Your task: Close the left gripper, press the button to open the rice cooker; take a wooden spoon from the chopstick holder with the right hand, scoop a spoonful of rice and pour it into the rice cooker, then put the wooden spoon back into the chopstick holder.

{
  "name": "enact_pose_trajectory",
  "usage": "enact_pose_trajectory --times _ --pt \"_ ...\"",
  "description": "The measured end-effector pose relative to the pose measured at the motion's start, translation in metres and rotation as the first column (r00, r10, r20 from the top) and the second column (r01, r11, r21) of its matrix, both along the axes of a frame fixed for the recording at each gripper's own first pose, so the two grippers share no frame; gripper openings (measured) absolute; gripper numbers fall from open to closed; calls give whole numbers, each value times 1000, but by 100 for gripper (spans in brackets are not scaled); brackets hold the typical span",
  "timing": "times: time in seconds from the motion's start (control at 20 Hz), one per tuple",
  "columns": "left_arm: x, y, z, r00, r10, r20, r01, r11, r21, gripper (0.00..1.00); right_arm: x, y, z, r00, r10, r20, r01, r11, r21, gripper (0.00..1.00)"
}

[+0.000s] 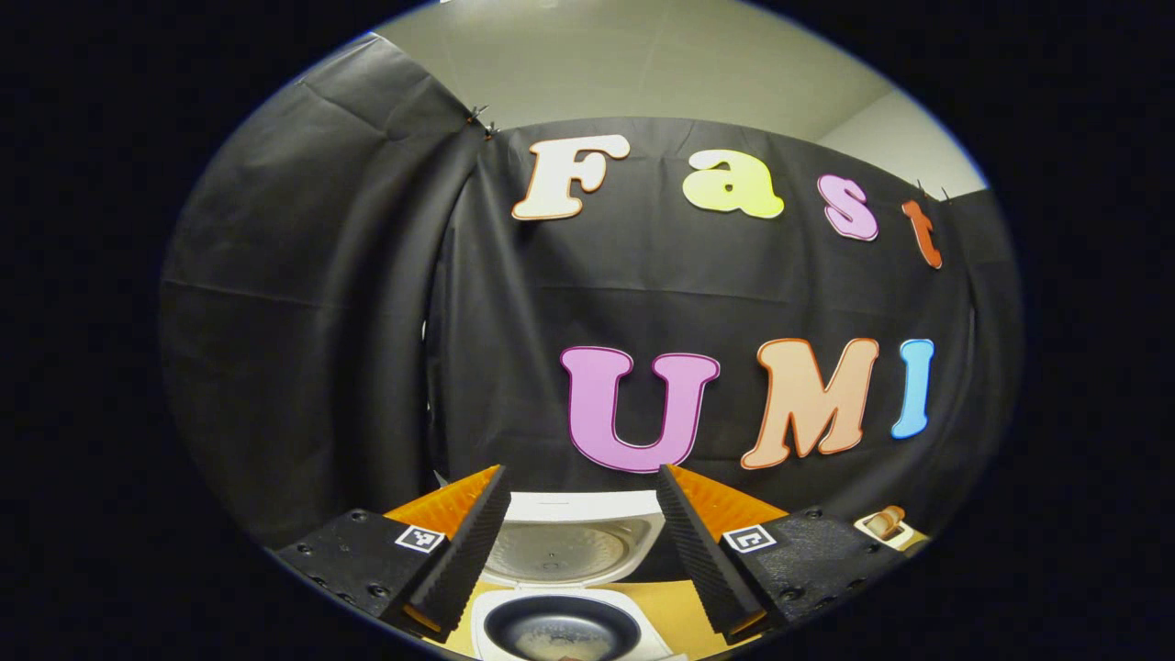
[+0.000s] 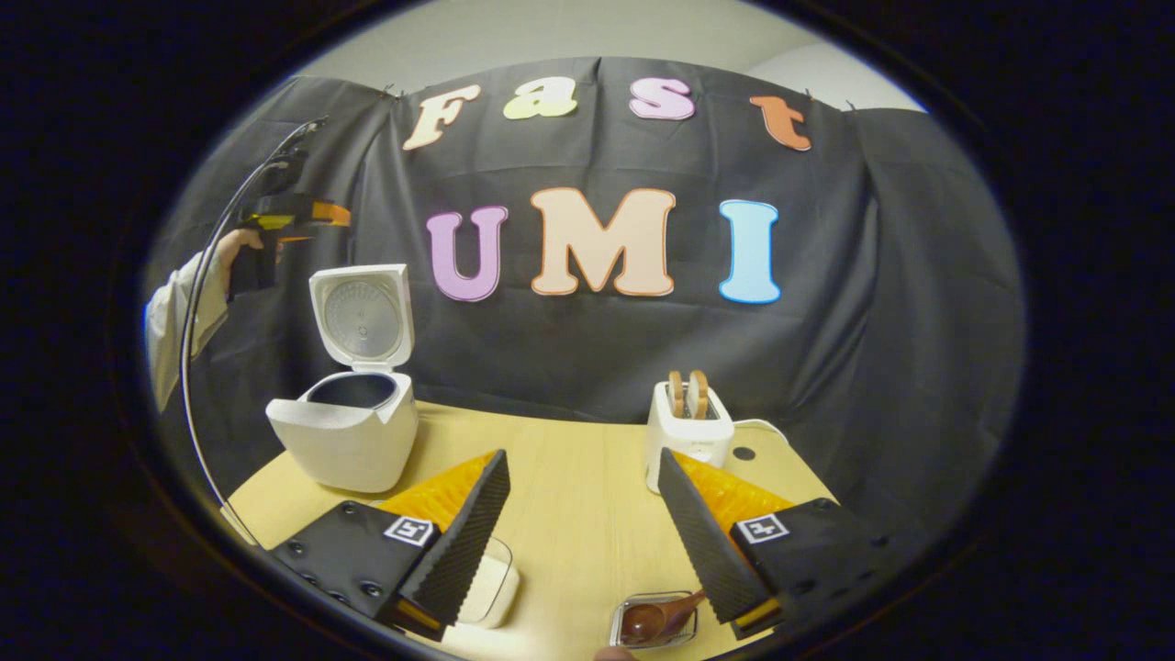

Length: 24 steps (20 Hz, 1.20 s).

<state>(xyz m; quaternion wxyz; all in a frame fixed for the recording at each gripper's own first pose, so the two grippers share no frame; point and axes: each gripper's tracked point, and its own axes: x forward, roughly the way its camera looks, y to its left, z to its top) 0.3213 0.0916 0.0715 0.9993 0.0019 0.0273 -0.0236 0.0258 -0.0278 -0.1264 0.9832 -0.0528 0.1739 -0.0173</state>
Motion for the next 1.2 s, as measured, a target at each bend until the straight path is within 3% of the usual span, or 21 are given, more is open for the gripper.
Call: enact_pose_trajectory --times 0.15,0.2,0.3,0.6,0.85,1.2 --pt "34 4 -10 1000 -1 -18 2 999 43 91 1 2 -5 1000 -19 -14 19 1000 15 100" --pt "46 2 -12 1000 -10 -21 11 999 48 95 0 2 -8 1000 -21 -19 21 1000 10 100" --pt "70 3 -21 999 -9 -45 11 999 48 91 -1 1 -13 999 -26 -32 25 1000 -5 100" --pt "119 16 -74 989 43 -143 -25 992 124 93 -4 -2 -19 997 -47 -53 45 998 -32 100" --pt "129 20 -93 983 54 -173 -38 995 93 93 -7 -4 -22 996 -49 -69 46 998 -44 100" --pt "104 15 -99 975 56 -214 -52 998 24 93 0 6 -16 999 -11 -46 10 1000 -20 100"
